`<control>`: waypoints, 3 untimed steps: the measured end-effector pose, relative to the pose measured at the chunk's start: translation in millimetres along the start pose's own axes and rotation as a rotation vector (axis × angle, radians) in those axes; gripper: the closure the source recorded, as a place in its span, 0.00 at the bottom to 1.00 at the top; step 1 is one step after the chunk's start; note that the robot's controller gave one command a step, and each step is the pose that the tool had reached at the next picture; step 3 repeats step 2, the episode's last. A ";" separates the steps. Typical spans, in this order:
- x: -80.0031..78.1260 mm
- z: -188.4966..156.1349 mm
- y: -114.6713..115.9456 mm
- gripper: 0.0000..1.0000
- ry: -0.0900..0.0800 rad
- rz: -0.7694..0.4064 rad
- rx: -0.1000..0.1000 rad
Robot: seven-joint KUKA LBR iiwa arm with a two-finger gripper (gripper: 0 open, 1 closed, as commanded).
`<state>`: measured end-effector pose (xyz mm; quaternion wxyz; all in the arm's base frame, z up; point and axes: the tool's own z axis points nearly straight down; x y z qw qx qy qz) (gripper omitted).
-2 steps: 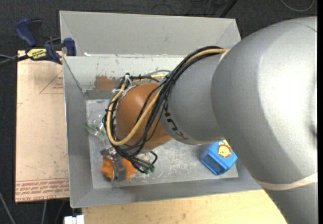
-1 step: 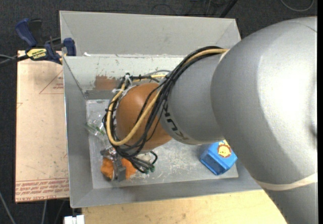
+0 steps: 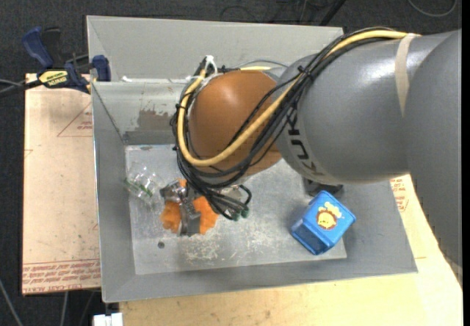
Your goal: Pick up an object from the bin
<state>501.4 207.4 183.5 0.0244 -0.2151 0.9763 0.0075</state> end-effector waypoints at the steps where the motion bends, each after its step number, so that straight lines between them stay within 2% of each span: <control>1: 0.0 0.0 0.0 1.00 0.000 0.000 0.000; 2: -16.5 -101.3 9.6 1.00 -0.004 -0.006 -0.001; 3: -16.5 -101.3 9.6 1.00 -0.004 -0.006 -0.001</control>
Offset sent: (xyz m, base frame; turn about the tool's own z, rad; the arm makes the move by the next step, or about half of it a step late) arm 0.0056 0.0127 0.1021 -0.0075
